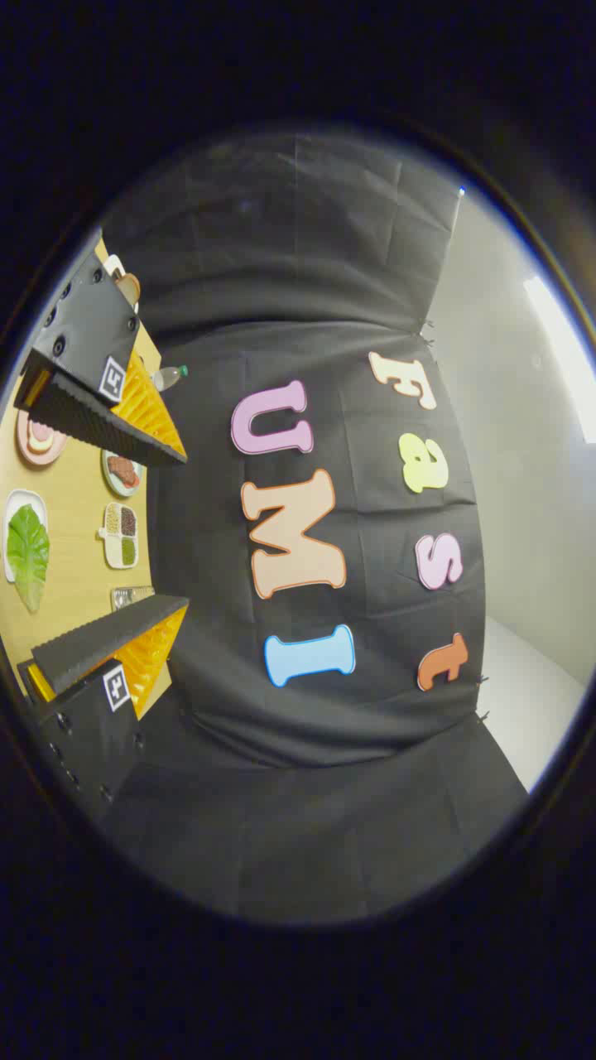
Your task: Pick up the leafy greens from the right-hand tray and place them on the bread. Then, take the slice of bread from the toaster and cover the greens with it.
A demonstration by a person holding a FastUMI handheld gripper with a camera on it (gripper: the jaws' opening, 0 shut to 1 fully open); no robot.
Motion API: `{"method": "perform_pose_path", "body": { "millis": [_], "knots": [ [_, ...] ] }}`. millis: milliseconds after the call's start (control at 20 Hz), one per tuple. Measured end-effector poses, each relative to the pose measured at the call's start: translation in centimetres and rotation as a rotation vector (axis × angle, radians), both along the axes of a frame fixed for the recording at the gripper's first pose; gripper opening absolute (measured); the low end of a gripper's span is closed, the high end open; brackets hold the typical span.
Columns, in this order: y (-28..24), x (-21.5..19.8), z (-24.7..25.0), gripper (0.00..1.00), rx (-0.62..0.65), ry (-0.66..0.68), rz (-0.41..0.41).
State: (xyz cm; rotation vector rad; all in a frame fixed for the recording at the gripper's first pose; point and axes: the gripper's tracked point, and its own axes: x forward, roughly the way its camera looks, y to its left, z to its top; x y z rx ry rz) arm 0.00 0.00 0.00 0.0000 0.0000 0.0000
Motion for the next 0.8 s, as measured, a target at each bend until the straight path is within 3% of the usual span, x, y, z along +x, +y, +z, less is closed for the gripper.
{"method": "perform_pose_path", "body": {
  "millis": [800],
  "knots": [
    [0.1, -1.5, -0.2, 0.98, -0.074, 0.0, -0.125]
  ]
}}
